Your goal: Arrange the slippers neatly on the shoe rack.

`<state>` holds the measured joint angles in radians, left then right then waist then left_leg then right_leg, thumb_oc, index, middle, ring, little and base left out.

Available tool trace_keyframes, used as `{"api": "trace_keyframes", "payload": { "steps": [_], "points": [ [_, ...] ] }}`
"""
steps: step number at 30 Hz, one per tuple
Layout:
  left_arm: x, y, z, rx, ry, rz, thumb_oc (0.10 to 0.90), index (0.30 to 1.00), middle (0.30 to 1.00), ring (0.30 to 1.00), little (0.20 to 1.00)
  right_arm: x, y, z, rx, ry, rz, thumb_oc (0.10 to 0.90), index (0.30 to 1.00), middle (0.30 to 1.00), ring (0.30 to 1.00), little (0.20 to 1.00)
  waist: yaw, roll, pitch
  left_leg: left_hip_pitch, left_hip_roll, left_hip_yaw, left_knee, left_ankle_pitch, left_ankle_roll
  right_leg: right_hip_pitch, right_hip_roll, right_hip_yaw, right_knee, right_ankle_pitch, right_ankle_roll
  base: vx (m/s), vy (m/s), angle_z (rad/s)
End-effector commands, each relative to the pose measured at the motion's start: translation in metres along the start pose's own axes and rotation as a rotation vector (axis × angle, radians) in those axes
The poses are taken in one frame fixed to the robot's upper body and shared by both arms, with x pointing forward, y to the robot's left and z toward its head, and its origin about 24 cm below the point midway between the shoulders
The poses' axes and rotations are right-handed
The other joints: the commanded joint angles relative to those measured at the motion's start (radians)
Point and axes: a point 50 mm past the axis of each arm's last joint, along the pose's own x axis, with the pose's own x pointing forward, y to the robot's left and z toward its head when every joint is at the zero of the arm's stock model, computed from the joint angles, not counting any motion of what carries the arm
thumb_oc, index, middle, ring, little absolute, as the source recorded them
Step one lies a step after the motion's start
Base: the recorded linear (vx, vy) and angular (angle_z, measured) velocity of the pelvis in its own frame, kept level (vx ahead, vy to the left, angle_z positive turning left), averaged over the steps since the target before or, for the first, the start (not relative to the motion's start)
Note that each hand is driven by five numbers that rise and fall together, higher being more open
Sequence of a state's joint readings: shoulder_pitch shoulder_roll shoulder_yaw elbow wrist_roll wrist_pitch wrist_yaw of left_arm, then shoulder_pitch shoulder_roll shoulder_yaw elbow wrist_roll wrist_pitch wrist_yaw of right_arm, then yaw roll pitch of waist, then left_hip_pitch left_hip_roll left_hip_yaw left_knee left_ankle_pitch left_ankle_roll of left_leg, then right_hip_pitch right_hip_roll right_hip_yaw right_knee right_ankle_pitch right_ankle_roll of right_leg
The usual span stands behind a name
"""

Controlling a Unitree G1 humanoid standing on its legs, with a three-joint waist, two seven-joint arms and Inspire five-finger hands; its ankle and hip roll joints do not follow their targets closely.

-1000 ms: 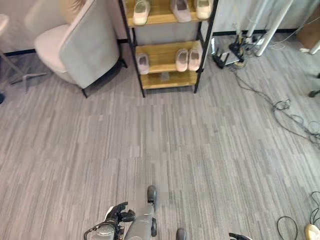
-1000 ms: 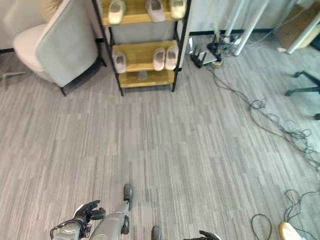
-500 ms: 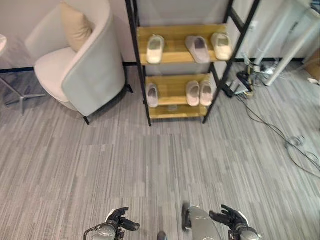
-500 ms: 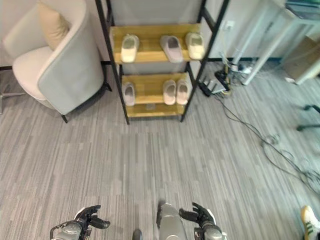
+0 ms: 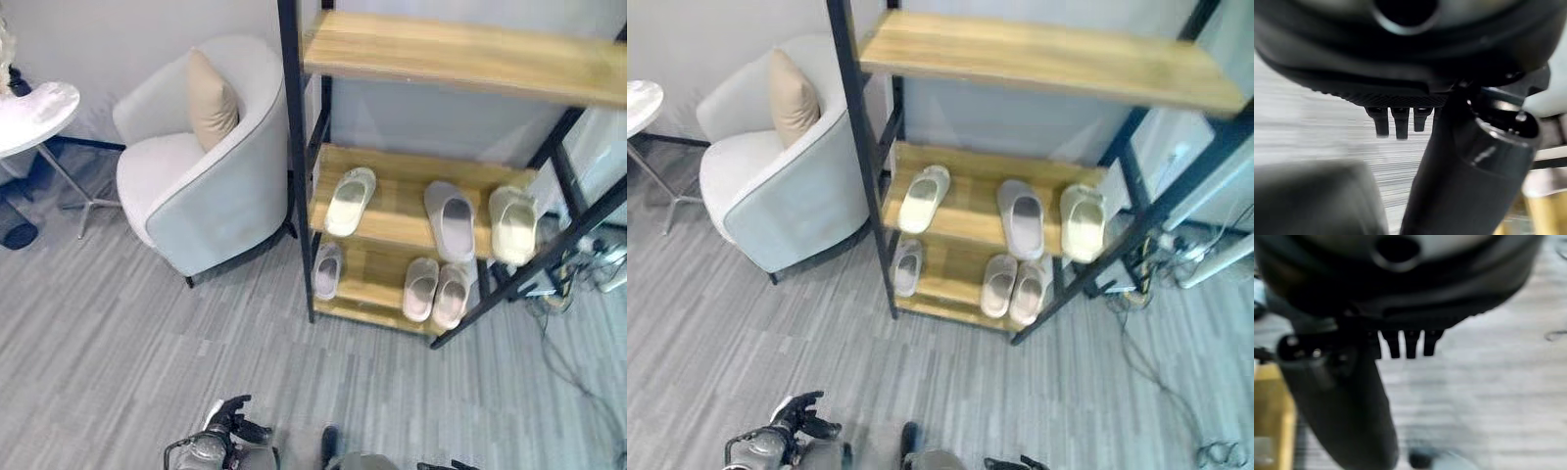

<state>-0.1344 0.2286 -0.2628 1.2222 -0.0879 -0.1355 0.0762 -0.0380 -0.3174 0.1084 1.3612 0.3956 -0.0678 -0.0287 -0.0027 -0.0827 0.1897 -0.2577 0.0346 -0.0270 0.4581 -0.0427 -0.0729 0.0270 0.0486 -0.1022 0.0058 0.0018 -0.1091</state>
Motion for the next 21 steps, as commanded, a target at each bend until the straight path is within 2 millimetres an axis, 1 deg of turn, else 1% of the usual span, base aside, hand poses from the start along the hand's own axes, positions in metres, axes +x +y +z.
{"api": "trace_keyframes", "payload": {
  "steps": [1, 2, 3, 4, 5, 6, 8, 9, 10, 11, 12, 13, 14, 15, 16, 17, 18, 19, 20, 21],
  "points": [
    [-0.008, -0.012, -0.029, 0.009, 0.096, -0.013, 0.800, 0.900, 0.900, 0.900, 0.900, -0.006, -0.009, -0.031, -0.079, 0.050, -0.026, 0.800, 0.900, 0.900, 0.900, 0.900, 0.012, 0.033, 0.006, 0.176, -0.058, -0.023, -0.274, -0.004, 0.039, -0.029, -0.067, 0.011, 0.043, -0.030, 0.180, 0.23, 0.059, -0.63],
    [-0.008, -0.013, -0.031, 0.025, 0.105, -0.015, 0.800, 0.900, 0.900, 0.900, 0.900, -0.006, -0.004, -0.030, -0.104, 0.041, -0.012, 0.800, 0.900, 0.900, 0.900, 0.900, 0.008, 0.033, -0.007, 0.195, -0.066, -0.034, -0.295, -0.017, 0.046, -0.033, -0.066, 0.018, 0.047, -0.038, 0.184, 0.22, 0.060, -0.50],
    [-0.008, -0.013, -0.031, 0.026, 0.105, -0.015, 0.800, 0.900, 0.900, 0.900, 0.900, -0.006, -0.004, -0.030, -0.104, 0.042, -0.012, 0.800, 0.900, 0.900, 0.900, 0.900, 0.008, 0.033, -0.007, 0.197, -0.066, -0.034, -0.297, -0.017, 0.046, -0.032, -0.066, 0.018, 0.048, -0.038, 0.184, 0.10, 0.086, -0.33],
    [-0.009, -0.014, -0.034, 0.063, 0.120, -0.014, 0.800, 0.900, 0.900, 0.900, 0.900, -0.005, 0.007, -0.027, -0.139, 0.021, 0.012, 0.800, 0.900, 0.900, 0.900, 0.900, -0.001, 0.030, -0.018, 0.215, -0.071, -0.032, -0.317, -0.028, 0.054, -0.047, -0.071, 0.023, 0.078, -0.046, 0.191, 0.04, 0.055, -0.25],
    [-0.009, -0.014, -0.034, 0.063, 0.120, -0.014, 0.800, 0.900, 0.900, 0.900, 0.900, -0.005, 0.007, -0.027, -0.139, 0.021, 0.012, 0.800, 0.900, 0.900, 0.900, 0.900, 0.000, 0.030, -0.018, 0.216, -0.071, -0.032, -0.318, -0.027, 0.054, -0.048, -0.071, 0.023, 0.079, -0.047, 0.192, 0.00, 0.103, -0.04],
    [-0.009, -0.010, -0.035, 0.085, 0.130, -0.003, 0.800, 0.900, 0.900, 0.900, 0.900, -0.004, 0.013, -0.021, -0.145, 0.001, 0.032, 0.800, 0.900, 0.900, 0.900, 0.900, -0.007, 0.028, -0.013, 0.221, -0.072, -0.019, -0.322, -0.029, 0.064, -0.075, -0.073, 0.029, 0.142, -0.052, 0.206, -0.06, 0.064, -0.24],
    [-0.008, -0.005, -0.034, 0.090, 0.134, 0.012, 0.800, 0.900, 0.900, 0.900, 0.900, -0.004, 0.020, -0.017, -0.165, -0.007, 0.048, 0.800, 0.900, 0.900, 0.900, 0.900, -0.012, 0.034, -0.006, 0.229, -0.068, -0.012, -0.332, -0.035, 0.072, -0.114, -0.085, 0.035, 0.202, -0.050, 0.230, -0.07, 0.043, -0.35],
    [-0.008, -0.005, -0.034, 0.090, 0.133, 0.012, 0.800, 0.900, 0.900, 0.900, 0.900, -0.004, 0.020, -0.017, -0.165, -0.008, 0.048, 0.800, 0.900, 0.900, 0.900, 0.900, -0.011, 0.033, -0.006, 0.229, -0.068, -0.012, -0.332, -0.035, 0.072, -0.115, -0.086, 0.036, 0.204, -0.051, 0.230, -0.05, -0.039, -0.23],
    [-0.008, -0.002, -0.036, 0.071, 0.141, 0.030, 0.800, 0.900, 0.900, 0.900, 0.900, -0.004, 0.020, -0.018, -0.181, -0.004, 0.040, 0.800, 0.900, 0.900, 0.900, 0.900, -0.015, 0.046, -0.007, 0.240, -0.059, -0.006, -0.343, -0.044, 0.079, -0.117, -0.120, 0.037, 0.192, -0.047, 0.243, -0.03, -0.043, -0.15],
    [-0.008, -0.002, -0.036, 0.071, 0.141, 0.030, 0.800, 0.900, 0.900, 0.900, 0.900, -0.004, 0.020, -0.018, -0.181, -0.004, 0.040, 0.800, 0.900, 0.900, 0.900, 0.900, -0.015, 0.046, -0.007, 0.240, -0.059, -0.006, -0.343, -0.044, 0.079, -0.117, -0.120, 0.037, 0.192, -0.047, 0.243, -0.03, -0.078, -0.08],
    [-0.009, -0.001, -0.038, 0.072, 0.146, 0.033, 0.800, 0.900, 0.900, 0.900, 0.900, -0.004, 0.019, -0.018, -0.181, -0.001, 0.031, 0.800, 0.900, 0.900, 0.900, 0.900, -0.018, 0.053, -0.012, 0.244, -0.051, -0.004, -0.351, -0.046, 0.080, -0.115, -0.138, 0.043, 0.181, -0.040, 0.242, 0.02, -0.109, -0.02],
    [-0.010, -0.001, -0.041, 0.069, 0.159, 0.033, 0.800, 0.900, 0.900, 0.900, 0.900, -0.003, 0.017, -0.016, -0.168, -0.007, 0.024, 0.800, 0.900, 0.900, 0.900, 0.900, -0.028, 0.067, -0.023, 0.251, -0.041, -0.007, -0.360, -0.048, 0.078, -0.119, -0.159, 0.076, 0.165, -0.027, 0.248, 0.02, -0.109, -0.07],
    [-0.010, -0.002, -0.041, 0.069, 0.159, 0.033, 0.800, 0.900, 0.900, 0.900, 0.900, -0.003, 0.017, -0.016, -0.169, -0.007, 0.024, 0.800, 0.900, 0.900, 0.900, 0.900, -0.027, 0.068, -0.022, 0.252, -0.040, -0.007, -0.360, -0.048, 0.077, -0.118, -0.158, 0.076, 0.164, -0.027, 0.248, 0.05, -0.113, -0.15],
    [-0.011, -0.002, -0.044, 0.067, 0.168, 0.033, 0.800, 0.900, 0.900, 0.900, 0.900, -0.003, 0.016, -0.014, -0.163, -0.010, 0.017, 0.800, 0.900, 0.900, 0.900, 0.900, -0.032, 0.075, -0.028, 0.260, -0.037, -0.007, -0.366, -0.049, 0.074, -0.125, -0.165, 0.100, 0.157, -0.018, 0.252, 0.07, -0.179, -0.07],
    [-0.012, -0.002, -0.048, 0.066, 0.182, 0.033, 0.800, 0.900, 0.900, 0.900, 0.900, -0.002, 0.012, -0.008, -0.141, -0.030, 0.000, 0.800, 0.900, 0.900, 0.900, 0.900, -0.038, 0.082, -0.036, 0.275, -0.028, -0.002, -0.374, -0.053, 0.067, -0.131, -0.185, 0.107, 0.135, 0.000, 0.263, 0.10, -0.257, -0.14],
    [-0.012, -0.003, -0.048, 0.068, 0.181, 0.029, 0.800, 0.900, 0.900, 0.900, 0.900, -0.002, 0.010, -0.002, -0.133, -0.049, -0.007, 0.800, 0.900, 0.900, 0.900, 0.900, -0.042, 0.085, -0.037, 0.285, -0.019, 0.003, -0.379, -0.053, 0.060, -0.137, -0.196, 0.096, 0.128, 0.007, 0.264, 0.07, -0.219, -0.14],
    [-0.012, -0.003, -0.048, 0.068, 0.181, 0.029, 0.800, 0.900, 0.900, 0.900, 0.900, -0.002, 0.010, -0.002, -0.133, -0.049, -0.007, 0.800, 0.900, 0.900, 0.900, 0.900, -0.042, 0.086, -0.036, 0.286, -0.019, 0.003, -0.379, -0.053, 0.060, -0.136, -0.196, 0.095, 0.128, 0.007, 0.264, 0.09, -0.267, -0.22],
    [-0.012, -0.001, -0.047, 0.084, 0.176, 0.032, 0.800, 0.900, 0.900, 0.900, 0.900, -0.002, 0.006, 0.005, -0.144, -0.081, -0.028, 0.800, 0.900, 0.900, 0.900, 0.900, -0.043, 0.074, -0.051, 0.291, -0.017, 0.002, -0.375, -0.059, 0.048, -0.100, -0.203, 0.081, 0.075, -0.002, 0.268, 0.09, -0.287, 0.03],
    [-0.012, -0.002, -0.046, 0.089, 0.168, 0.036, 0.800, 0.900, 0.900, 0.900, 0.900, -0.001, 0.000, 0.012, -0.161, -0.103, -0.057, 0.800, 0.900, 0.900, 0.900, 0.900, -0.040, 0.074, -0.058, 0.295, -0.007, 0.000, -0.373, -0.056, 0.037, -0.090, -0.193, 0.084, 0.071, -0.008, 0.264, 0.09, -0.288, 0.26],
    [-0.012, -0.002, -0.046, 0.089, 0.168, 0.036, 0.800, 0.900, 0.900, 0.900, 0.900, -0.001, 0.000, 0.012, -0.161, -0.103, -0.057, 0.800, 0.900, 0.900, 0.900, 0.900, -0.040, 0.074, -0.058, 0.295, -0.007, 0.000, -0.374, -0.056, 0.036, -0.089, -0.193, 0.084, 0.071, -0.008, 0.263, 0.07, -0.184, 0.33]
  ]
}}
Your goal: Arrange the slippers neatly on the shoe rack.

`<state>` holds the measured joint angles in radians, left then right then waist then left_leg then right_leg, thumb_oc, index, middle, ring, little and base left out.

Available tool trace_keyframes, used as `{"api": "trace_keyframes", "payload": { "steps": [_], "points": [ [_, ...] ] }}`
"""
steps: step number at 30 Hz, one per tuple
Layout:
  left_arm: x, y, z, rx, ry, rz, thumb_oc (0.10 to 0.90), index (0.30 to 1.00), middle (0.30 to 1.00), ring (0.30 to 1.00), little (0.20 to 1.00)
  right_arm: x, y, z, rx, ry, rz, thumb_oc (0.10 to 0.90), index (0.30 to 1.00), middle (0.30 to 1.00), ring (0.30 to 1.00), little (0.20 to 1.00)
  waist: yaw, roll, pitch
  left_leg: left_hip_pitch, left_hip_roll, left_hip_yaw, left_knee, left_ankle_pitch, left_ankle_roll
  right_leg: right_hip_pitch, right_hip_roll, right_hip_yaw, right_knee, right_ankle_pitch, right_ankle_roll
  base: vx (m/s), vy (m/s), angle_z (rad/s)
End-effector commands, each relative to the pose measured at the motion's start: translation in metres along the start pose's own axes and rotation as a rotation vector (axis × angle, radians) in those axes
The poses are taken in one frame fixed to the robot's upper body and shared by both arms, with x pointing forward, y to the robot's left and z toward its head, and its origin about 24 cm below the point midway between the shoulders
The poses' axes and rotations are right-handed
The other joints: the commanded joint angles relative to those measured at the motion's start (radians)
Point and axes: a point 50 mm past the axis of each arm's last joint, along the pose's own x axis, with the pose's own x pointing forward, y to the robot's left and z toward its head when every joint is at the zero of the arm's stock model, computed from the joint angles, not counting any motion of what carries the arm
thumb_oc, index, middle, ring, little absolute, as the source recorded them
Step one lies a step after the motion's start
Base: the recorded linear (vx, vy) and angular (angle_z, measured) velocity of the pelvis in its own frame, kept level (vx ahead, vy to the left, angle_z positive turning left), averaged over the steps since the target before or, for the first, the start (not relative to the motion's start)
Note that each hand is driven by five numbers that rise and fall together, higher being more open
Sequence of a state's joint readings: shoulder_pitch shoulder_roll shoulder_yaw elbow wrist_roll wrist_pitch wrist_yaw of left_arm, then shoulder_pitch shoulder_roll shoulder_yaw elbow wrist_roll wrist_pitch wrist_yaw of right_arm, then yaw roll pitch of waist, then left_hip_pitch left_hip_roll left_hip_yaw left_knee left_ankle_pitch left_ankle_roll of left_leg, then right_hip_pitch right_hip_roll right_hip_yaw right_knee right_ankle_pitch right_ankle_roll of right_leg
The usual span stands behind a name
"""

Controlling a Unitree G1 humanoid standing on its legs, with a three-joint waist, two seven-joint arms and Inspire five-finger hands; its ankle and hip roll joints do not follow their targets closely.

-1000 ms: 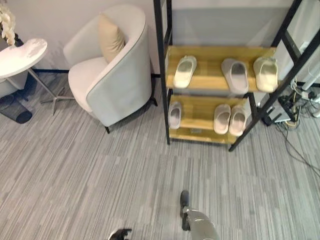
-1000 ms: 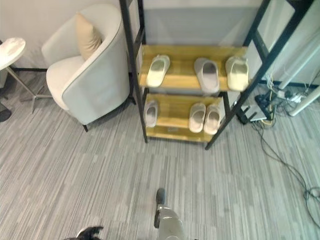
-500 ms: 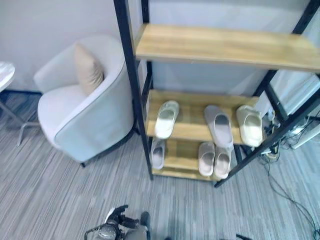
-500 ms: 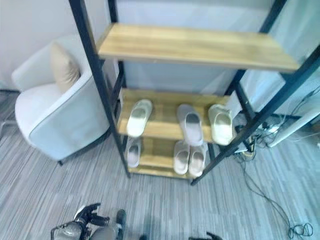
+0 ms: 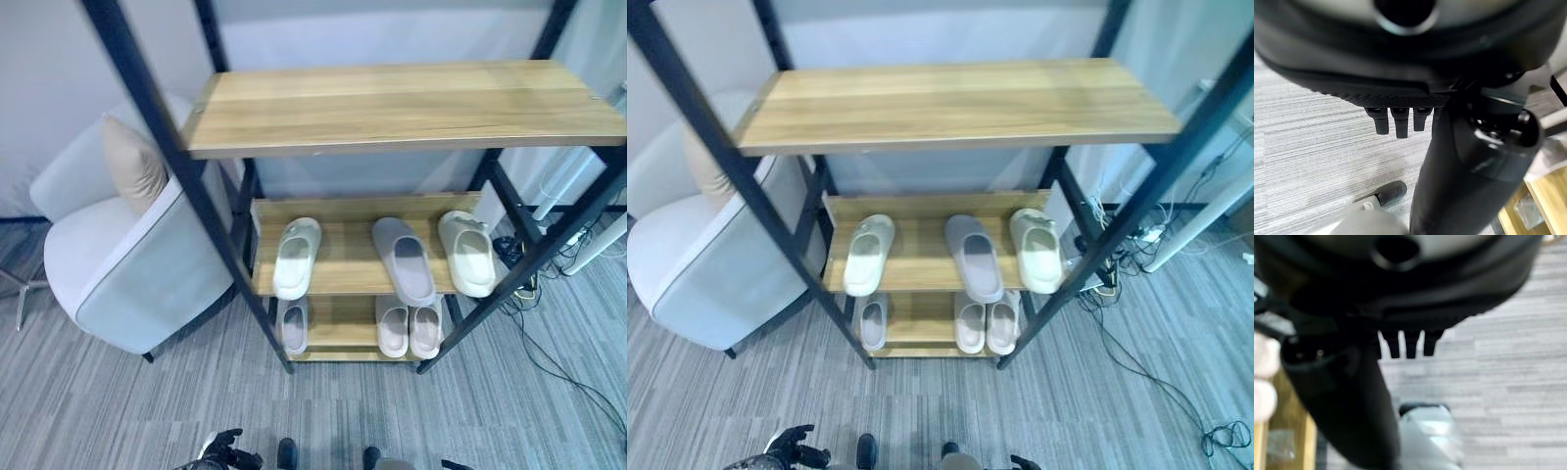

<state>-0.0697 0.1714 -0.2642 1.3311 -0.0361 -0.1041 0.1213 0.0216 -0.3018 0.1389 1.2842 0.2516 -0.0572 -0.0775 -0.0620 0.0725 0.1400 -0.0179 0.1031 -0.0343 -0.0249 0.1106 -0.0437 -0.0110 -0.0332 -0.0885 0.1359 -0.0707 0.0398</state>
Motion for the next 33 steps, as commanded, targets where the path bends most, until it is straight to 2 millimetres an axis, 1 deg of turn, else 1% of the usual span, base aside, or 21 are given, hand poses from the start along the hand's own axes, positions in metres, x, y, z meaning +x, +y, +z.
{"api": "trace_keyframes", "payload": {
  "steps": [1, 2, 3, 4, 5, 7, 9, 10, 11, 12, 13, 15, 16, 18, 19, 20, 21, 23, 29, 32, 33],
  "points": [
    [0.002, 0.020, 0.006, 0.045, -0.034, 0.056, 0.800, 0.900, 0.900, 0.900, 0.900, 0.002, -0.014, 0.026, 0.002, -0.110, -0.077, 0.800, 0.900, 0.900, 0.900, 0.900, 0.020, -0.079, -0.016, 0.062, -0.061, 0.004, 0.110, -0.209, -0.004, -0.040, -0.099, 0.078, -0.063, 0.058, 0.110, 0.05, -0.265, 0.13],
    [0.002, 0.018, 0.015, -0.027, -0.074, 0.044, 0.800, 0.900, 0.900, 0.900, 0.900, 0.001, -0.026, 0.033, -0.026, -0.148, -0.123, 0.800, 0.900, 0.900, 0.900, 0.900, 0.023, -0.079, -0.013, 0.045, -0.040, -0.006, 0.143, -0.194, -0.026, -0.018, -0.081, 0.068, -0.083, 0.045, 0.095, 0.07, -0.437, 0.00],
    [0.002, 0.018, 0.019, -0.125, -0.092, 0.057, 0.800, 0.900, 0.900, 0.900, 0.900, 0.000, -0.030, 0.059, -0.091, -0.244, -0.139, 0.800, 0.900, 0.900, 0.900, 0.900, 0.027, -0.078, -0.005, 0.016, -0.017, -0.014, 0.219, -0.156, -0.049, 0.008, -0.065, 0.051, -0.097, 0.028, 0.071, 0.03, -0.416, 0.02],
    [0.002, 0.017, 0.020, -0.134, -0.091, 0.062, 0.800, 0.900, 0.900, 0.900, 0.900, -0.003, -0.033, 0.075, -0.098, -0.310, -0.147, 0.800, 0.900, 0.900, 0.900, 0.900, 0.029, -0.079, 0.006, -0.016, -0.006, -0.012, 0.284, -0.127, -0.058, 0.023, -0.063, 0.039, -0.101, 0.021, 0.060, 0.01, -0.236, 0.26],
    [0.002, 0.017, 0.020, -0.134, -0.091, 0.062, 0.800, 0.900, 0.900, 0.900, 0.900, -0.003, -0.033, 0.075, -0.098, -0.310, -0.147, 0.800, 0.900, 0.900, 0.900, 0.900, 0.028, -0.078, 0.006, -0.017, -0.006, -0.012, 0.284, -0.128, -0.058, 0.023, -0.062, 0.038, -0.101, 0.021, 0.060, 0.01, -0.128, 0.38],
    [0.002, 0.012, 0.021, -0.107, -0.100, 0.054, 0.800, 0.900, 0.900, 0.900, 0.900, -0.009, -0.030, 0.105, -0.169, -0.442, -0.156, 0.800, 0.900, 0.900, 0.900, 0.900, 0.044, -0.080, 0.027, -0.056, -0.012, -0.012, 0.328, -0.086, -0.054, 0.044, -0.060, 0.028, -0.106, 0.011, 0.045, 0.03, -0.108, 0.34],
    [0.001, 0.008, 0.021, -0.074, -0.104, 0.056, 0.800, 0.900, 0.900, 0.900, 0.900, -0.017, -0.032, 0.130, -0.205, -0.544, -0.191, 0.800, 0.900, 0.900, 0.900, 0.900, 0.056, -0.081, 0.034, -0.091, -0.040, -0.035, 0.287, -0.112, -0.048, 0.054, -0.056, 0.033, -0.117, 0.004, 0.045, 0.09, -0.055, 0.21],
    [0.001, 0.010, 0.017, -0.042, -0.087, 0.052, 0.800, 0.900, 0.900, 0.900, 0.900, -0.027, -0.055, 0.185, -0.163, -0.615, -0.282, 0.800, 0.900, 0.900, 0.900, 0.900, 0.079, -0.081, 0.028, -0.099, -0.047, -0.062, 0.221, -0.100, -0.047, 0.062, -0.053, 0.028, -0.123, 0.002, 0.045, 0.10, -0.004, 0.17],
    [0.000, 0.009, 0.017, -0.061, -0.103, 0.073, 0.800, 0.900, 0.900, 0.900, 0.900, -0.039, -0.045, 0.169, -0.257, -0.743, -0.249, 0.800, 0.900, 0.900, 0.900, 0.900, 0.078, -0.071, 0.043, -0.142, -0.041, -0.078, 0.166, -0.049, -0.044, 0.064, -0.040, 0.035, -0.122, 0.001, 0.051, 0.08, 0.064, 0.06],
    [-0.001, 0.006, 0.009, -0.100, -0.073, 0.071, 0.800, 0.900, 0.900, 0.900, 0.900, -0.030, -0.050, 0.131, -0.212, -0.661, -0.258, 0.800, 0.900, 0.900, 0.900, 0.900, 0.063, -0.048, 0.052, -0.133, -0.017, -0.070, 0.050, -0.029, -0.038, 0.071, -0.022, 0.053, -0.123, -0.010, 0.055, 0.03, 0.075, 0.14],
    [-0.001, 0.005, 0.009, -0.099, -0.073, 0.071, 0.800, 0.900, 0.900, 0.900, 0.900, -0.030, -0.050, 0.131, -0.212, -0.661, -0.258, 0.800, 0.900, 0.900, 0.900, 0.900, 0.067, -0.049, 0.055, -0.126, -0.016, -0.067, 0.043, -0.027, -0.038, 0.073, -0.022, 0.056, -0.123, -0.011, 0.055, 0.04, 0.098, 0.11],
    [-0.002, 0.001, -0.002, -0.032, -0.018, 0.090, 0.800, 0.900, 0.900, 0.900, 0.900, -0.025, -0.047, 0.105, -0.167, -0.606, -0.261, 0.800, 0.900, 0.900, 0.900, 0.900, 0.037, -0.033, 0.047, -0.090, -0.004, -0.049, 0.020, -0.021, -0.043, 0.076, -0.024, 0.055, -0.130, -0.014, 0.064, 0.09, 0.144, -0.21],
    [-0.003, -0.004, -0.008, 0.036, 0.002, 0.064, 0.800, 0.900, 0.900, 0.900, 0.900, -0.018, -0.041, 0.095, -0.047, -0.547, -0.201, 0.800, 0.900, 0.900, 0.900, 0.900, 0.022, -0.030, 0.032, -0.071, -0.010, -0.040, 0.021, -0.034, -0.039, 0.075, -0.036, 0.070, -0.139, -0.006, 0.068, 0.15, 0.190, -0.62],
    [-0.004, 0.003, -0.016, 0.027, 0.013, 0.071, 0.800, 0.900, 0.900, 0.900, 0.900, -0.028, -0.043, 0.133, 0.026, -0.668, -0.195, 0.800, 0.900, 0.900, 0.900, 0.900, 0.044, -0.038, 0.015, -0.061, -0.014, -0.029, 0.033, -0.043, -0.036, 0.073, -0.044, 0.079, -0.141, 0.000, 0.071, 0.13, 0.127, -0.61],
    [-0.004, 0.004, -0.017, -0.028, 0.021, 0.082, 0.800, 0.900, 0.900, 0.900, 0.900, -0.034, -0.034, 0.116, 0.028, -0.667, -0.166, 0.800, 0.900, 0.900, 0.900, 0.900, 0.030, -0.044, 0.012, -0.052, -0.016, -0.022, 0.032, -0.050, -0.033, 0.075, -0.047, 0.085, -0.140, 0.002, 0.074, 0.07, 0.059, -0.48],
    [-0.004, 0.003, -0.018, -0.027, 0.021, 0.081, 0.800, 0.900, 0.900, 0.900, 0.900, -0.034, -0.034, 0.115, 0.028, -0.665, -0.167, 0.800, 0.900, 0.900, 0.900, 0.900, 0.032, -0.045, 0.012, -0.051, -0.016, -0.021, 0.032, -0.050, -0.033, 0.076, -0.047, 0.085, -0.140, 0.001, 0.075, 0.14, 0.090, -0.34],
    [-0.004, 0.006, -0.017, -0.085, 0.024, 0.096, 0.800, 0.900, 0.900, 0.900, 0.900, -0.051, -0.008, 0.095, 0.002, -0.704, -0.024, 0.800, 0.900, 0.900, 0.900, 0.900, 0.012, -0.065, 0.007, -0.019, -0.022, 0.003, 0.026, -0.069, -0.024, 0.089, -0.055, 0.107, -0.141, -0.001, 0.082, 0.10, 0.083, -0.17],
    [-0.004, 0.011, -0.015, -0.062, 0.008, 0.107, 0.800, 0.900, 0.900, 0.900, 0.900, -0.067, 0.008, 0.087, -0.031, -0.746, 0.067, 0.800, 0.900, 0.900, 0.900, 0.900, 0.004, -0.079, 0.001, -0.003, -0.028, 0.018, 0.020, -0.082, -0.016, 0.093, -0.065, 0.112, -0.145, 0.004, 0.091, 0.11, 0.097, -0.23],
    [-0.001, 0.014, 0.010, -0.019, -0.107, 0.110, 0.800, 0.900, 0.900, 0.900, 0.900, -0.084, 0.024, 0.103, -0.104, -0.852, 0.248, 0.800, 0.900, 0.900, 0.900, 0.900, 0.010, -0.093, 0.007, 0.011, -0.044, 0.034, -0.002, -0.100, 0.001, 0.072, -0.084, 0.128, -0.153, 0.022, 0.114, 0.02, 0.072, -0.20],
    [-0.002, 0.013, 0.019, 0.009, -0.158, 0.080, 0.800, 0.900, 0.900, 0.900, 0.900, -0.086, 0.034, 0.109, -0.042, -0.862, 0.373, 0.800, 0.900, 0.900, 0.900, 0.900, 0.024, -0.096, 0.013, 0.009, -0.051, 0.033, -0.011, -0.100, 0.005, 0.063, -0.090, 0.122, -0.156, 0.027, 0.119, -0.01, 0.088, -0.12],
    [-0.002, 0.010, 0.022, 0.025, -0.174, 0.056, 0.800, 0.900, 0.900, 0.900, 0.900, -0.091, 0.043, 0.119, -0.063, -0.893, 0.442, 0.800, 0.900, 0.900, 0.900, 0.900, 0.034, -0.098, 0.017, 0.008, -0.055, 0.028, -0.015, -0.100, 0.007, 0.061, -0.094, 0.117, -0.159, 0.028, 0.120, -0.01, 0.038, 0.02]
  ]
}}
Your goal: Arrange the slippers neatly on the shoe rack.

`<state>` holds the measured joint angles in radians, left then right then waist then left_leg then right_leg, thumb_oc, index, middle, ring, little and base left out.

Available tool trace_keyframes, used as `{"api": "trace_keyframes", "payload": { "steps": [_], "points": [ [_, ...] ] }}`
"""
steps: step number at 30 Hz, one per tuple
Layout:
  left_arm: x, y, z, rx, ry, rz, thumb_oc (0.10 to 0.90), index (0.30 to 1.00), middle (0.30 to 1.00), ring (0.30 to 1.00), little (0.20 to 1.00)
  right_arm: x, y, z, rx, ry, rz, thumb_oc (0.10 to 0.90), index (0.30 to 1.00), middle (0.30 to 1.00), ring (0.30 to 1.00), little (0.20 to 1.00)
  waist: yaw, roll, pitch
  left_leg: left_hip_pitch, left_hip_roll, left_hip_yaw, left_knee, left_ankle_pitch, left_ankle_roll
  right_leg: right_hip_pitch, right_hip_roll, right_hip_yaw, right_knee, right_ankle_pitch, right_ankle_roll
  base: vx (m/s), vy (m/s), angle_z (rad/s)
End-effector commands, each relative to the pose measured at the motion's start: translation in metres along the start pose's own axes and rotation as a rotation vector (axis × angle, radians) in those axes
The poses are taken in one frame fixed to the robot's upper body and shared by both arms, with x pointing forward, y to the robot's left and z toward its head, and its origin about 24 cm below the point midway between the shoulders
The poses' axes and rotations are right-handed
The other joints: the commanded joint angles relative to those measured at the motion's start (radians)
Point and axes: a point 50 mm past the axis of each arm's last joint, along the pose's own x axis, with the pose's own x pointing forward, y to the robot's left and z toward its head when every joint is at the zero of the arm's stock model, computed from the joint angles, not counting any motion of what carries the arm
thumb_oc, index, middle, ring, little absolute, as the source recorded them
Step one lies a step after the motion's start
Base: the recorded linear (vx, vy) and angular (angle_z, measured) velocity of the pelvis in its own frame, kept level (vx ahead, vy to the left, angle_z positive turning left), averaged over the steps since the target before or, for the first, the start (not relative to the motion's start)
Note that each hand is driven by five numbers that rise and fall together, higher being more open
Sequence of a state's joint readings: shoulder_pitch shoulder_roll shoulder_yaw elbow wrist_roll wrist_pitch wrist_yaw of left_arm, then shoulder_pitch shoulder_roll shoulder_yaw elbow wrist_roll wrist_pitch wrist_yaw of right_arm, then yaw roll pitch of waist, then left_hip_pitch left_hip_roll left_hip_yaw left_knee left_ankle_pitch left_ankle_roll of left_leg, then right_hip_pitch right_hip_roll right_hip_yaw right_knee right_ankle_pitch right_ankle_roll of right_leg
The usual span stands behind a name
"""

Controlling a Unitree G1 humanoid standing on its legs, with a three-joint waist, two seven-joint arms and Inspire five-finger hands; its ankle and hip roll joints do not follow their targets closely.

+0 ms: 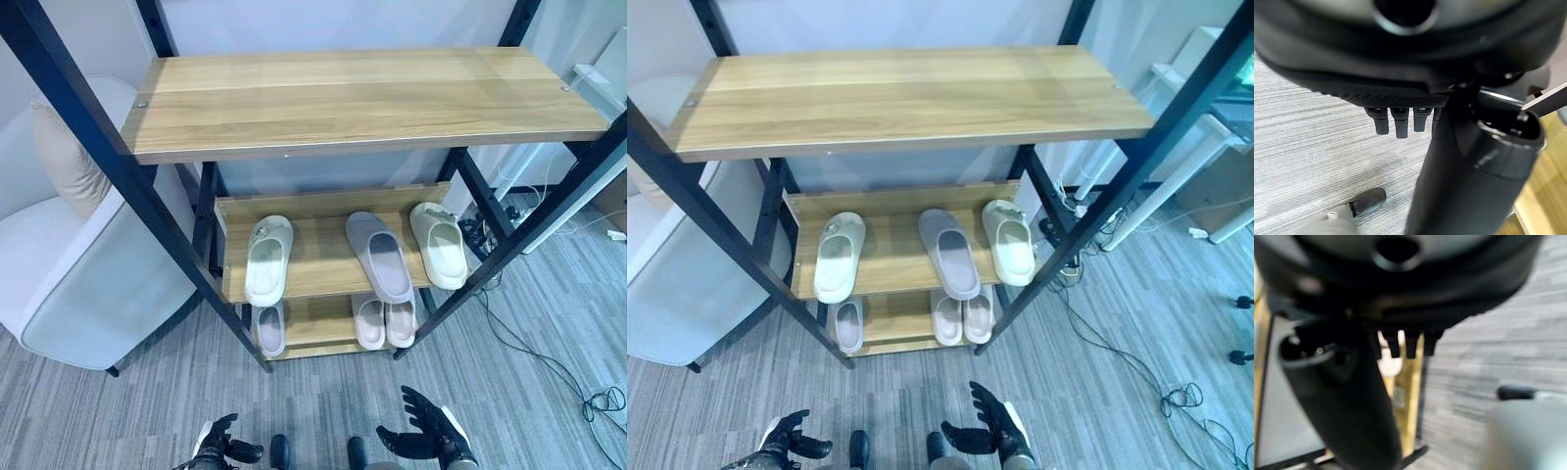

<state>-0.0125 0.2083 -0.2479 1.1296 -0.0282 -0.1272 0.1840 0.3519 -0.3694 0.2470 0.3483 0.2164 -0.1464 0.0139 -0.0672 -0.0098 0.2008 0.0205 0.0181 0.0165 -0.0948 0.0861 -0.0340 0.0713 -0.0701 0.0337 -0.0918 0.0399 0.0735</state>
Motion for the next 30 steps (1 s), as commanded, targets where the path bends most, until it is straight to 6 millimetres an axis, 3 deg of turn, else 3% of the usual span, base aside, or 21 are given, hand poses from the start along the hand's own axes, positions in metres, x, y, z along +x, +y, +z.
{"api": "trace_keyframes", "payload": {
  "steps": [1, 3, 4, 5, 7, 8, 10, 11, 12, 13, 16, 18, 19, 20, 25, 30],
  "points": [
    [0.000, -0.003, 0.000, 0.049, -0.017, -0.033, 0.800, 0.900, 0.900, 0.900, 0.900, 0.011, 0.001, 0.051, 0.017, -0.246, 0.103, 0.800, 0.900, 0.900, 0.900, 0.900, 0.038, -0.016, -0.044, -0.030, 0.030, -0.023, 0.054, -0.076, -0.002, -0.021, -0.057, -0.006, 0.069, -0.083, 0.086, -0.01, 0.047, 0.07],
    [0.000, -0.003, -0.003, 0.074, -0.003, -0.048, 0.800, 0.900, 0.900, 0.900, 0.900, 0.010, 0.014, 0.081, -0.044, -0.358, 0.264, 0.800, 0.900, 0.900, 0.900, 0.900, 0.055, -0.022, -0.041, -0.025, 0.027, -0.032, 0.043, -0.075, -0.002, -0.014, -0.060, -0.019, 0.060, -0.083, 0.087, 0.00, 0.029, 0.05],
    [0.000, -0.003, -0.003, 0.074, -0.003, -0.048, 0.800, 0.900, 0.900, 0.900, 0.900, 0.010, 0.014, 0.081, -0.044, -0.358, 0.265, 0.800, 0.900, 0.900, 0.900, 0.900, 0.054, -0.021, -0.041, -0.024, 0.027, -0.033, 0.043, -0.075, -0.002, -0.013, -0.060, -0.020, 0.060, -0.083, 0.087, 0.01, 0.018, 0.09],
    [-0.001, -0.004, -0.008, 0.100, 0.016, -0.065, 0.800, 0.900, 0.900, 0.900, 0.900, 0.004, 0.024, 0.104, -0.058, -0.444, 0.392, 0.800, 0.900, 0.900, 0.900, 0.900, 0.067, -0.027, -0.042, -0.020, 0.030, -0.039, 0.037, -0.074, -0.003, -0.008, -0.060, -0.031, 0.055, -0.084, 0.088, 0.00, -0.006, 0.19],
    [-0.001, -0.005, -0.011, 0.102, 0.028, -0.075, 0.800, 0.900, 0.900, 0.900, 0.900, 0.002, 0.030, 0.112, -0.056, -0.462, 0.452, 0.800, 0.900, 0.900, 0.900, 0.900, 0.071, -0.030, -0.042, -0.017, 0.030, -0.042, 0.034, -0.073, -0.004, -0.004, -0.060, -0.034, 0.052, -0.085, 0.088, -0.01, -0.006, 0.21],
    [-0.003, -0.003, -0.020, 0.074, 0.071, -0.097, 0.800, 0.900, 0.900, 0.900, 0.900, -0.004, 0.039, 0.138, -0.098, -0.534, 0.591, 0.800, 0.900, 0.900, 0.900, 0.900, 0.082, -0.035, -0.047, -0.020, 0.034, -0.041, 0.033, -0.065, -0.007, -0.009, -0.057, -0.035, 0.051, -0.079, 0.087, 0.02, -0.006, 0.08],
    [-0.006, -0.003, -0.030, 0.084, 0.107, -0.114, 0.800, 0.900, 0.900, 0.900, 0.900, -0.017, 0.045, 0.163, -0.151, -0.612, 0.709, 0.800, 0.900, 0.900, 0.900, 0.900, 0.087, -0.041, -0.054, -0.014, 0.037, -0.041, 0.030, -0.065, -0.010, -0.005, -0.056, -0.041, 0.048, -0.080, 0.087, 0.02, 0.001, 0.02],
    [-0.007, -0.004, -0.034, 0.086, 0.120, -0.124, 0.800, 0.900, 0.900, 0.900, 0.900, -0.022, 0.044, 0.179, -0.207, -0.676, 0.725, 0.800, 0.900, 0.900, 0.900, 0.900, 0.089, -0.042, -0.060, -0.014, 0.038, -0.042, 0.029, -0.064, -0.011, -0.004, -0.055, -0.044, 0.046, -0.080, 0.087, -0.01, 0.005, 0.09],
    [-0.007, -0.004, -0.034, 0.086, 0.120, -0.125, 0.800, 0.900, 0.900, 0.900, 0.900, -0.022, 0.044, 0.180, -0.208, -0.676, 0.725, 0.800, 0.900, 0.900, 0.900, 0.900, 0.088, -0.042, -0.060, -0.013, 0.038, -0.043, 0.029, -0.064, -0.011, -0.004, -0.055, -0.044, 0.046, -0.080, 0.087, 0.04, 0.003, 0.20],
    [-0.010, -0.006, -0.041, 0.077, 0.144, -0.137, 0.800, 0.900, 0.900, 0.900, 0.900, -0.032, 0.039, 0.210, -0.234, -0.804, 0.713, 0.800, 0.900, 0.900, 0.900, 0.900, 0.091, -0.047, -0.067, -0.010, 0.042, -0.045, 0.028, -0.063, -0.013, 0.000, -0.053, -0.048, 0.044, -0.079, 0.087, 0.07, -0.002, 0.21],
    [-0.015, -0.009, -0.051, 0.012, 0.178, -0.159, 0.800, 0.900, 0.900, 0.900, 0.900, -0.047, 0.017, 0.243, -0.288, -0.987, 0.544, 0.800, 0.900, 0.900, 0.900, 0.900, 0.090, -0.050, -0.077, 0.003, 0.045, -0.048, 0.023, -0.069, -0.015, 0.011, -0.050, -0.057, 0.039, -0.083, 0.087, 0.05, 0.004, 0.10],
    [-0.017, -0.013, -0.055, 0.001, 0.199, -0.163, 0.800, 0.900, 0.900, 0.900, 0.900, -0.040, -0.001, 0.260, -0.392, -1.074, 0.287, 0.800, 0.900, 0.900, 0.900, 0.900, 0.096, -0.052, -0.086, 0.001, 0.044, -0.054, 0.022, -0.069, -0.013, 0.011, -0.050, -0.064, 0.036, -0.080, 0.086, 0.02, 0.006, -0.01],
    [-0.016, -0.013, -0.054, 0.000, 0.197, -0.161, 0.800, 0.900, 0.900, 0.900, 0.900, -0.040, -0.001, 0.261, -0.393, -1.077, 0.285, 0.800, 0.900, 0.900, 0.900, 0.900, 0.095, -0.052, -0.085, -0.005, 0.043, -0.054, 0.025, -0.062, -0.013, 0.006, -0.050, -0.063, 0.038, -0.074, 0.085, 0.05, 0.009, -0.02],
    [-0.016, -0.012, -0.055, 0.010, 0.205, -0.152, 0.800, 0.900, 0.900, 0.900, 0.900, -0.039, -0.018, 0.276, -0.494, -1.143, 0.063, 0.800, 0.900, 0.900, 0.900, 0.900, 0.105, -0.055, -0.088, -0.009, 0.042, -0.062, 0.025, -0.062, -0.011, 0.007, -0.049, -0.068, 0.036, -0.075, 0.083, 0.00, 0.000, 0.00],
    [-0.017, -0.013, -0.056, 0.039, 0.211, -0.158, 0.800, 0.900, 0.900, 0.900, 0.900, -0.026, -0.039, 0.282, -0.432, -1.139, -0.160, 0.800, 0.900, 0.900, 0.900, 0.900, 0.126, -0.062, -0.084, -0.026, 0.036, -0.087, 0.029, -0.064, -0.011, 0.006, -0.048, -0.086, 0.037, -0.078, 0.078, 0.03, 0.000, 0.17],
    [-0.016, -0.008, -0.056, 0.059, 0.202, -0.152, 0.800, 0.900, 0.900, 0.900, 0.900, -0.019, -0.070, 0.285, -0.503, -1.094, -0.394, 0.800, 0.900, 0.900, 0.900, 0.900, 0.160, -0.080, -0.080, -0.044, 0.027, -0.117, 0.038, -0.071, -0.005, 0.007, -0.048, -0.109, 0.033, -0.078, 0.076, 0.04, 0.005, 0.22]
  ]
}}
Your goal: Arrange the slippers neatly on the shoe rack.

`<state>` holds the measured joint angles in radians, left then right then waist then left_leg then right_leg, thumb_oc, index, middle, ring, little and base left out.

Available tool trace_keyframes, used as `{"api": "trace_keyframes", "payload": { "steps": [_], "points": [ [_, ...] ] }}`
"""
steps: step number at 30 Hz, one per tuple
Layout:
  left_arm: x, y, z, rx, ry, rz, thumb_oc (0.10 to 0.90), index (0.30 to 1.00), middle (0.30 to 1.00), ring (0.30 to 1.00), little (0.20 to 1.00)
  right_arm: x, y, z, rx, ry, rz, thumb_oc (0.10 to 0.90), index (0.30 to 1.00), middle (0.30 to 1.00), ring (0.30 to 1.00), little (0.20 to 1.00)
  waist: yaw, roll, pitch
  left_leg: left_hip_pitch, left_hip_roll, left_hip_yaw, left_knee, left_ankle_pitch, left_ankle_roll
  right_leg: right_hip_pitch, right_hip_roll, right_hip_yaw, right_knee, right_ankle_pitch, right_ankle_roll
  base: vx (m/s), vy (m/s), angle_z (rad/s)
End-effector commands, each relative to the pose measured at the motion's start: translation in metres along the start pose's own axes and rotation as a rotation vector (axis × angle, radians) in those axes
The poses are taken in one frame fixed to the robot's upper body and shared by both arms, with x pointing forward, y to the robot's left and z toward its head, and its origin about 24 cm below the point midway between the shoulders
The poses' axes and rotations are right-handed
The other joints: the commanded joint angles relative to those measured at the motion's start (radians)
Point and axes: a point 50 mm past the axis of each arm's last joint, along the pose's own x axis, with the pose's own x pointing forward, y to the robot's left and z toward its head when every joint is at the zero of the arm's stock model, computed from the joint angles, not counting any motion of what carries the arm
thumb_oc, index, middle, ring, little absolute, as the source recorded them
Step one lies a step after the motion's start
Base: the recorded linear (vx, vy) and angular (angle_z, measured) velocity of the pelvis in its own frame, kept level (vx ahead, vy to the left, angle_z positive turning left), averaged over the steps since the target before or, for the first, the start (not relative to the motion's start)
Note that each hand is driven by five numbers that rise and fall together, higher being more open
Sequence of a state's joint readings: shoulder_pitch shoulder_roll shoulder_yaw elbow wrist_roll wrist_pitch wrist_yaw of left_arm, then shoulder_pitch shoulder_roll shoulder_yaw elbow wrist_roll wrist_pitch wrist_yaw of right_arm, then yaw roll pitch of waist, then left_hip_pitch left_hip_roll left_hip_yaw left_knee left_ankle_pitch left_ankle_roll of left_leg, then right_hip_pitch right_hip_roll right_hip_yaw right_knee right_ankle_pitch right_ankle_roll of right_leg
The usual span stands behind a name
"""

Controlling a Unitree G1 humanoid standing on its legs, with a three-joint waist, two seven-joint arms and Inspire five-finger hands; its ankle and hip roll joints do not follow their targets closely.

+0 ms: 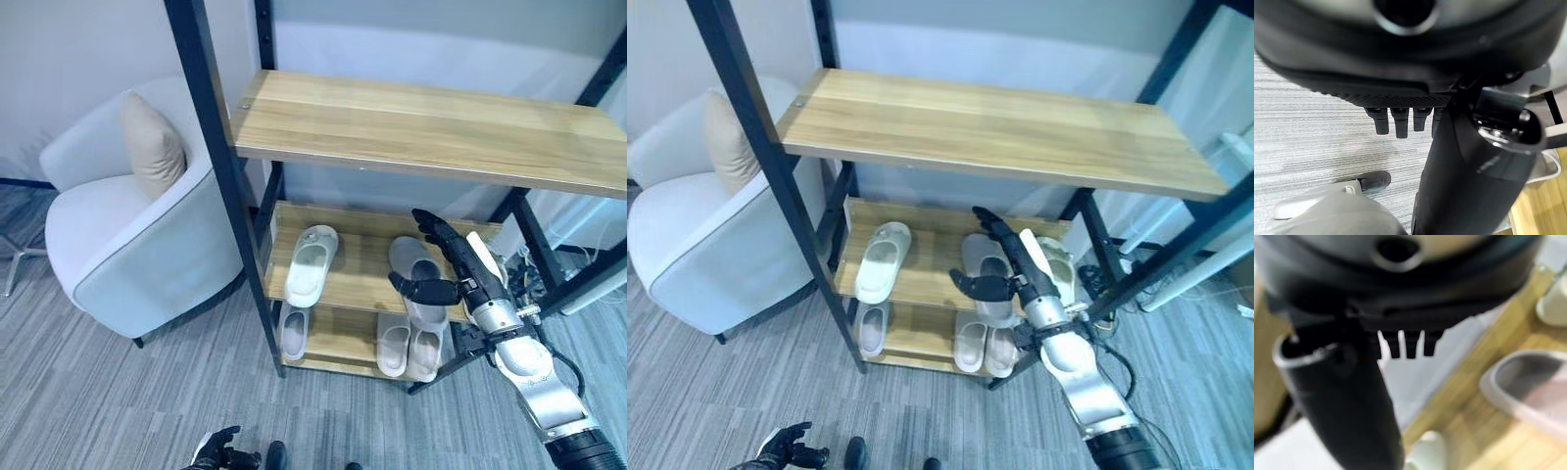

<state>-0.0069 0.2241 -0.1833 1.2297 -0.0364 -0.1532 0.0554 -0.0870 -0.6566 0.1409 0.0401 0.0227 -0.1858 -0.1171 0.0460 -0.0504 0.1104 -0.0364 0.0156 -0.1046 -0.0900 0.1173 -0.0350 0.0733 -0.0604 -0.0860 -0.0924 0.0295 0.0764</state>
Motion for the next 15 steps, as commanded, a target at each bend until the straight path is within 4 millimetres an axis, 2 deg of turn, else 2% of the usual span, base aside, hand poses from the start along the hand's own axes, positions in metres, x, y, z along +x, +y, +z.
{"api": "trace_keyframes", "payload": {
  "steps": [1, 3, 5, 7, 10, 15],
  "points": [
    [-0.009, -0.015, -0.034, 0.103, 0.120, -0.066, 0.800, 0.900, 0.900, 0.900, 0.900, 0.023, -0.040, 0.053, -0.061, -0.280, -0.218, 0.800, 0.900, 0.900, 0.900, 0.900, 0.047, -0.039, 0.010, 0.012, 0.029, 0.004, 0.033, -0.103, -0.004, 0.005, -0.058, 0.011, 0.033, -0.068, 0.073, 0.03, 0.010, 0.14],
    [-0.008, -0.013, -0.032, 0.113, 0.109, -0.070, 0.800, 0.900, 0.900, 0.900, 0.900, 0.026, -0.054, 0.042, -0.187, -0.225, -0.260, 0.800, 0.900, 0.900, 0.900, 0.900, 0.057, -0.047, 0.010, 0.005, 0.026, -0.005, 0.034, -0.105, -0.003, 0.003, -0.059, 0.001, 0.032, -0.068, 0.075, 0.04, 0.016, 0.10],
    [-0.008, -0.012, -0.031, 0.110, 0.108, -0.069, 0.800, 0.900, 0.900, 0.900, 0.900, 0.029, -0.058, 0.036, -0.210, -0.193, -0.273, 0.800, 0.900, 0.900, 0.900, 0.900, 0.060, -0.051, 0.011, 0.001, 0.024, -0.008, 0.034, -0.105, -0.003, 0.000, -0.060, -0.001, 0.031, -0.068, 0.076, 0.02, 0.013, 0.12],
    [-0.007, -0.010, -0.028, 0.100, 0.101, -0.059, 0.800, 0.900, 0.900, 0.900, 0.900, 0.028, -0.071, 0.023, -0.285, -0.120, -0.336, 0.800, 0.900, 0.900, 0.900, 0.900, 0.067, -0.056, 0.015, -0.006, 0.020, -0.015, 0.036, -0.108, -0.001, -0.002, -0.062, -0.008, 0.029, -0.066, 0.077, 0.01, 0.017, 0.05],
    [-0.006, -0.011, -0.026, 0.108, 0.092, -0.057, 0.800, 0.900, 0.900, 0.900, 0.900, 0.026, -0.079, 0.017, -0.288, -0.091, -0.395, 0.800, 0.900, 0.900, 0.900, 0.900, 0.069, -0.057, 0.017, -0.007, 0.018, -0.018, 0.037, -0.111, 0.000, -0.001, -0.063, -0.010, 0.026, -0.066, 0.078, 0.01, 0.009, 0.02],
    [-0.007, -0.012, -0.029, 0.100, 0.107, -0.056, 0.800, 0.900, 0.900, 0.900, 0.900, 0.014, -0.091, -0.007, -0.276, 0.036, -0.478, 0.800, 0.900, 0.900, 0.900, 0.900, 0.067, -0.056, 0.014, 0.000, 0.012, -0.019, 0.032, -0.116, 0.004, 0.000, -0.066, -0.011, 0.023, -0.064, 0.078, 0.01, 0.007, 0.00]
  ]
}}
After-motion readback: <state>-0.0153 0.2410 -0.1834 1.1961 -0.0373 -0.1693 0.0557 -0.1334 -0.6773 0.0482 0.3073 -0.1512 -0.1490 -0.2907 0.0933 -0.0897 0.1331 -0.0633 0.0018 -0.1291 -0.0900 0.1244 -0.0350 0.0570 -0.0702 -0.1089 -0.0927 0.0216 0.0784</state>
